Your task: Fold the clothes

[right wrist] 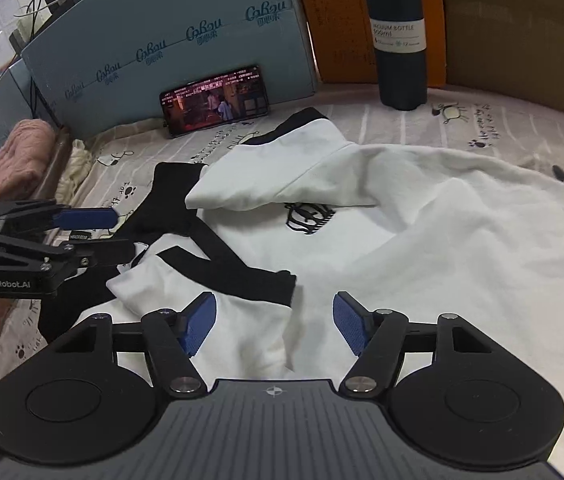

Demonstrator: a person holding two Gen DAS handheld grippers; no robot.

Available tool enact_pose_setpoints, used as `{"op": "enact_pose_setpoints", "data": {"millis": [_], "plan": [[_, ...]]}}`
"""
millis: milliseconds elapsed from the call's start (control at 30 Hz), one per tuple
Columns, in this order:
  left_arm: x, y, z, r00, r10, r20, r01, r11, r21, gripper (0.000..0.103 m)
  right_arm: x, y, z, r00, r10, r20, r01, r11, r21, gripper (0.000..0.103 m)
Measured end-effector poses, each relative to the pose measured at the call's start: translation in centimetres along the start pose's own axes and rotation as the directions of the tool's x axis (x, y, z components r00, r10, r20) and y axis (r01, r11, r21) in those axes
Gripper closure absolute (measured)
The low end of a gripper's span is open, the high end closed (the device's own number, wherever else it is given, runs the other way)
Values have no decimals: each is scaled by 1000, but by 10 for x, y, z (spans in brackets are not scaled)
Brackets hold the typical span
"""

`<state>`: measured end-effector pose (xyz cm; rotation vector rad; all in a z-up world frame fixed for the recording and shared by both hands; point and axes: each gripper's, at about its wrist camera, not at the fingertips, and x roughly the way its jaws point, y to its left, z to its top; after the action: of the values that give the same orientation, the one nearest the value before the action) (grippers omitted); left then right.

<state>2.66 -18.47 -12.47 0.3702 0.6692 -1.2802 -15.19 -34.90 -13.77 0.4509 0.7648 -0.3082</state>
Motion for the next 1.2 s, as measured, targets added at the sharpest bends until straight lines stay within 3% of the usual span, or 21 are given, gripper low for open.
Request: {"op": "enact_pose_setpoints", "data": {"millis": [133, 300, 400, 467, 533, 667, 767, 833, 1000, 1133, 1200], "plan": [[26, -4, 5, 998, 8, -55, -6, 999, 42, 41, 11, -3, 1, 1000, -23, -2, 23, 999, 49, 50], [41, -13, -5, 984, -60, -169, 73, 995, 68, 43, 15, -2, 0, 1000, -6, -1, 6, 997, 78, 56], [37, -16, -12, 979, -98, -177, 112, 991, 73, 64, 19, 1, -4, 1000, 0, -17, 2, 996, 85, 73], [30, -18, -14, 980, -119, -162, 134, 987, 86, 87, 17, 2, -8, 1000, 8, -3, -8, 996, 91, 81], [21, -20, -14, 980, -139, -140, 153, 983, 100, 92, 12, 3, -11, 1000, 21, 13, -22, 994, 103, 90], [-9, -18, -9, 972, -225, -74, 229, 973, 41, 93, -18, 10, -13, 994, 89, 57, -96, 987, 132, 92], [-35, -21, -10, 943, -328, -53, 330, 944, 21, 93, -44, 23, -26, 989, 141, 33, -144, 983, 115, 92], [-51, -26, -15, 915, -398, -63, 400, 916, 14, 93, -61, 31, -35, 984, 175, 16, -175, 979, 104, 92], [-83, -42, -43, 845, -510, -161, 518, 856, 9, 93, -93, 58, -66, 968, 238, -82, -231, 969, 86, 92], [-88, -52, -72, 804, -528, -274, 546, 838, -15, 93, -91, 66, -95, 950, 257, -180, -240, 965, 108, 92], [-83, -53, -86, 792, -522, -316, 537, 842, -44, 93, -84, 63, -108, 944, 242, -225, -217, 967, 129, 92]]}}
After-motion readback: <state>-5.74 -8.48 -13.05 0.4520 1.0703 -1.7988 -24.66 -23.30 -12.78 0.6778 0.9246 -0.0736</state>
